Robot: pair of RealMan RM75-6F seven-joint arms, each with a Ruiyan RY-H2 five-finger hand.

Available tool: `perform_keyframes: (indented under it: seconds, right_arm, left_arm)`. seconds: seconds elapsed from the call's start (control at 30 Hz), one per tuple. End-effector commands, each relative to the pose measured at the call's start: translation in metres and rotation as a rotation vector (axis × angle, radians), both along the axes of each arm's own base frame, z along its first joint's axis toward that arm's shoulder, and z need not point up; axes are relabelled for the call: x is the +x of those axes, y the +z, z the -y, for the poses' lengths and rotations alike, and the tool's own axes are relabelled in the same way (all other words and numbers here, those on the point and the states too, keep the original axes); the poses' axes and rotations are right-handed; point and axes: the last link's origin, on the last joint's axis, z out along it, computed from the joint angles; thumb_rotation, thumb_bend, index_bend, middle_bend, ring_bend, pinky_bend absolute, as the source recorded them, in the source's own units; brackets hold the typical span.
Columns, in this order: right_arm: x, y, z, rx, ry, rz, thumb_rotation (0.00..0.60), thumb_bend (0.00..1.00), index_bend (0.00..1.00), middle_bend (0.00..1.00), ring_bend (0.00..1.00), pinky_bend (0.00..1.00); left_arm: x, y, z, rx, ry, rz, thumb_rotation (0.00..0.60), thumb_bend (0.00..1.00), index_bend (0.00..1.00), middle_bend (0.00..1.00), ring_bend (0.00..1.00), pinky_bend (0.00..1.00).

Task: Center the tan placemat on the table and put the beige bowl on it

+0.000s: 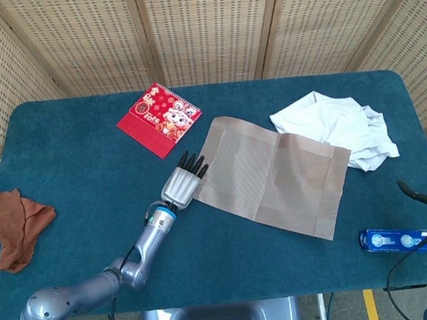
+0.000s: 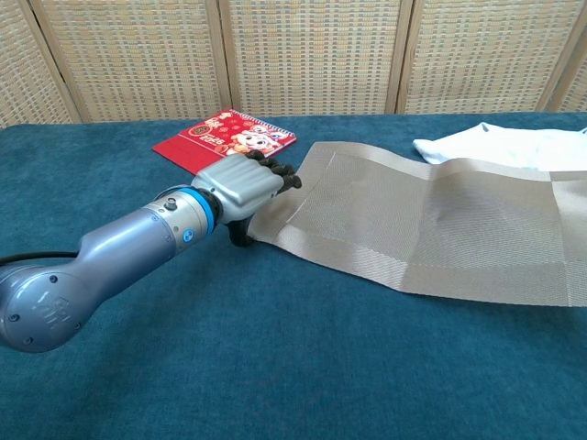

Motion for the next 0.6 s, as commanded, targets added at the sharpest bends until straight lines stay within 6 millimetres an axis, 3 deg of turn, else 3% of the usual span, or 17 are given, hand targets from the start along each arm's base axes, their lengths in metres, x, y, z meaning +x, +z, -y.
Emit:
perform_keyframes:
  seconds: [0.03, 0.17, 0.3, 0.4, 0.47, 0.6]
  right_arm:
    - [0.0002, -0.0001, -0.0001, -0.001, 0.001, 0.000, 0.600, 0.25, 0.20, 0.00, 0.00, 0.00]
    - [0.0006, -0.0001, -0.0002, 0.000, 0.003, 0.002, 0.600, 0.25, 0.20, 0.00, 0.00, 0.00]
    - [0.0011, -0.0002, -0.0004, 0.001, 0.006, 0.006, 0.600, 0.25, 0.21, 0.00, 0.00, 0.00]
    - [0.0012, -0.0001, -0.0006, 0.001, 0.006, 0.007, 0.600, 0.25, 0.21, 0.00, 0.00, 0.00]
    - [0.0011, 0.0002, -0.0004, 0.001, 0.005, 0.010, 0.600, 0.25, 0.21, 0.00, 0.00, 0.00]
    - [0.0011, 0.0001, -0.0004, 0.002, 0.004, 0.009, 0.600, 0.25, 0.21, 0.00, 0.00, 0.00]
  left_arm:
    - [0.0016, -0.0018, 0.0006, 0.005, -0.006, 0.003, 0.600, 0.46, 0.10, 0.00, 0.00, 0.00]
    - [0.0026, -0.0021, 0.0018, 0.011, -0.010, 0.017, 0.600, 0.62, 0.13, 0.00, 0.00, 0.00]
    - [0.0023, -0.0013, 0.0030, 0.016, -0.010, 0.036, 0.600, 0.62, 0.20, 0.00, 0.00, 0.00]
    - [0.0015, -0.0008, 0.0043, 0.020, -0.014, 0.045, 0.600, 0.62, 0.32, 0.00, 0.00, 0.00]
    - [0.0015, 0.0007, 0.0060, 0.032, -0.024, 0.057, 0.600, 0.62, 0.48, 0.00, 0.00, 0.00]
    - [0.0008, 0.0021, 0.0077, 0.039, -0.031, 0.073, 0.600, 0.61, 0.66, 0.00, 0.00, 0.00]
